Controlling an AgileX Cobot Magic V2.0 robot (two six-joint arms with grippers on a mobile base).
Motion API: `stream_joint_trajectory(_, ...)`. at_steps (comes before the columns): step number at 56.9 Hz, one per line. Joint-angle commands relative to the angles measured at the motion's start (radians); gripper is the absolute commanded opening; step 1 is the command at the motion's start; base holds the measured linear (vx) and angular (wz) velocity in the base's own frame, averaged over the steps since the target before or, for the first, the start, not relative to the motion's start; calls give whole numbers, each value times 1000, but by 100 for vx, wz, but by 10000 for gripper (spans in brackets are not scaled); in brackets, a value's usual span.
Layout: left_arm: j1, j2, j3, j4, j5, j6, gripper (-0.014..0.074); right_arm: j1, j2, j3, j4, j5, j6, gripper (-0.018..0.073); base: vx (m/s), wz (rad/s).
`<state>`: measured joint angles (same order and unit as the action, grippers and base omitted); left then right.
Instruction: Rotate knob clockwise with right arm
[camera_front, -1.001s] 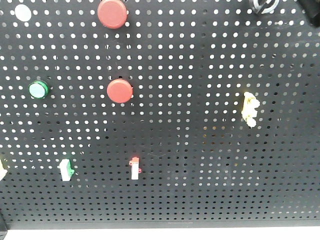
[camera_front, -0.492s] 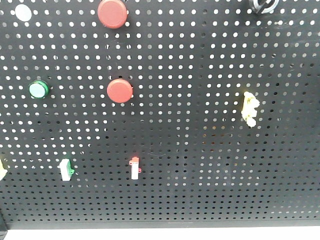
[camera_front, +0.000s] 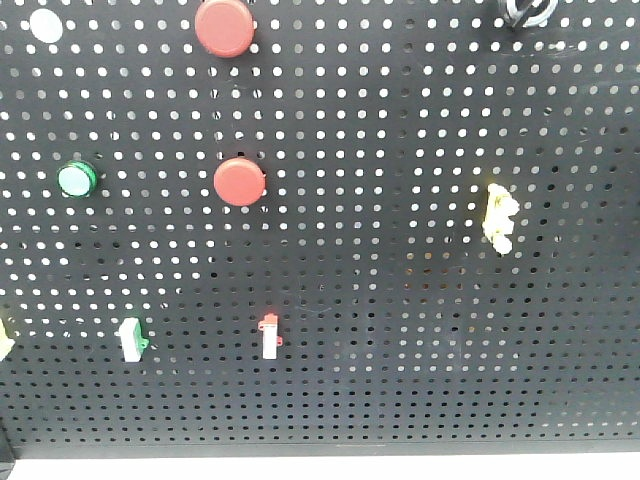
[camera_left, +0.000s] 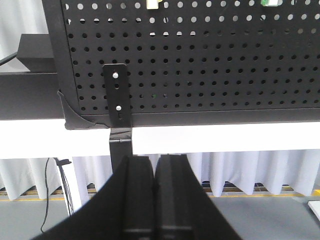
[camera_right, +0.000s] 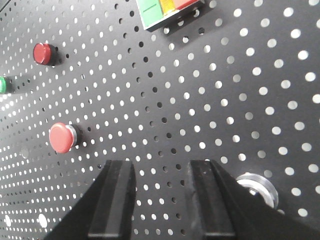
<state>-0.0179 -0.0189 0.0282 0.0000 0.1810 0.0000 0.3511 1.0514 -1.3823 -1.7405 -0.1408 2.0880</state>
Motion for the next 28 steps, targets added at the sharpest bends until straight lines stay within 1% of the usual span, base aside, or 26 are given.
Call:
stream_joint_trajectory(1,-10,-9,26,-7,-81,0,-6,-4,-13,-30,-43,20,-9,330,0,0)
stream_joint_trajectory(6,-10,-9,26,-7,-81,0,-6,-4,-13,-30,-43,28,-11,326,0,0)
stream_joint_trajectory(9,-10,-9,26,-7,-81,0,-6,-4,-18,-28,-43,43,-23,309,0,0)
stream_joint_trajectory(13,-10,-9,26,-7,-81,0,-6,-4,-18,-28,-24,50,-93,258,0,0)
stream_joint_trajectory(17,-10,-9,26,-7,-81,0,-6,-4,-28,-28,61,61,-214,185,0,0)
stream_joint_trajectory(21,-10,-9,26,-7,-81,0,-6,-4,-40,-28,264,95,-416,94,0,0)
stream_joint_trajectory(22,-10,-9,26,-7,-81,0,-6,-4,-43,-28,335,109,-487,69,0,0)
stream_joint_trajectory(23,-10,-9,26,-7,-81,0,-6,-4,-46,-28,386,120,-538,52,0,0)
stream_joint_trajectory(24,-10,-9,26,-7,-81,0,-6,-4,-49,-28,468,141,-619,27,0,0)
stream_joint_trajectory(25,-10,-9,26,-7,-81,0,-6,-4,-52,-28,526,155,-677,10,0,0)
stream_joint_trajectory(26,-10,-9,26,-7,-81,0,-6,-4,-57,-28,617,180,-767,-14,0,0)
stream_joint_trajectory(27,-10,-9,26,-7,-81,0,-6,-4,-63,-28,713,210,-860,-15,0,0)
stream_joint_trajectory(28,-10,-9,26,-7,-81,0,-6,-4,-66,-28,778,233,-925,-15,0,0)
